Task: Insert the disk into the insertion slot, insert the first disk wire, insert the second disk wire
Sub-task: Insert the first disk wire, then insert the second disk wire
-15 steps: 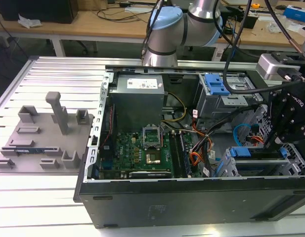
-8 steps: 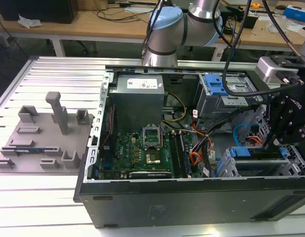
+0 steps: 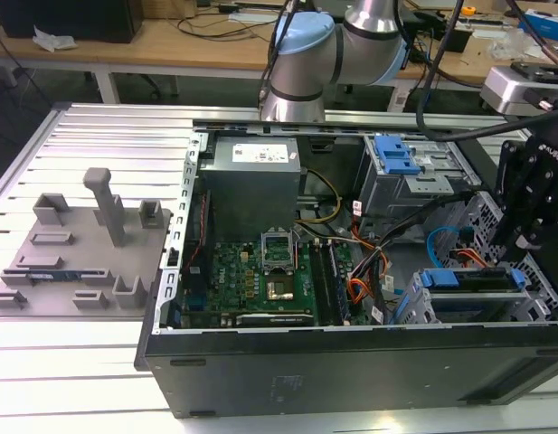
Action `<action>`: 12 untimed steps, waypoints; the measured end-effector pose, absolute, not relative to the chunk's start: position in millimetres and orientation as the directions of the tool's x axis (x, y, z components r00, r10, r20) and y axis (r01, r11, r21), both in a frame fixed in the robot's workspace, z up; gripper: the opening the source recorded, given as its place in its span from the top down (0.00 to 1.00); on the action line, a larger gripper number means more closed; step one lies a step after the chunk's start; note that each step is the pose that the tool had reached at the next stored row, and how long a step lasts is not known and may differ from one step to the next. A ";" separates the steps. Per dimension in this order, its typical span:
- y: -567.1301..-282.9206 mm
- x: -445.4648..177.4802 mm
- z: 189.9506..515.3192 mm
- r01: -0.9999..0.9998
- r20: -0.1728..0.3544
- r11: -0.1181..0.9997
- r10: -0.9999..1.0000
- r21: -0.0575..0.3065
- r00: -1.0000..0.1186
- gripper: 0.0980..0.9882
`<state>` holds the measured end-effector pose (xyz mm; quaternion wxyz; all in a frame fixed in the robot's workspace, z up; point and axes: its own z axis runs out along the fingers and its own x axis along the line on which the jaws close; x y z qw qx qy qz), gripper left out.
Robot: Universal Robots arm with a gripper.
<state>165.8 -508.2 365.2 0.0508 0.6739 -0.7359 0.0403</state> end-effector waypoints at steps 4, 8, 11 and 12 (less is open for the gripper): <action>-508.1 165.8 365.2 -0.996 0.130 0.088 -0.988 0.009 -0.086 0.77; -508.1 165.8 365.3 -0.996 0.131 0.088 -0.988 0.009 -0.086 0.77; -508.1 165.8 365.3 -0.996 0.131 0.088 -0.988 0.009 -0.086 0.77; -508.1 165.8 365.2 -0.996 0.132 0.088 -0.988 0.009 -0.086 0.77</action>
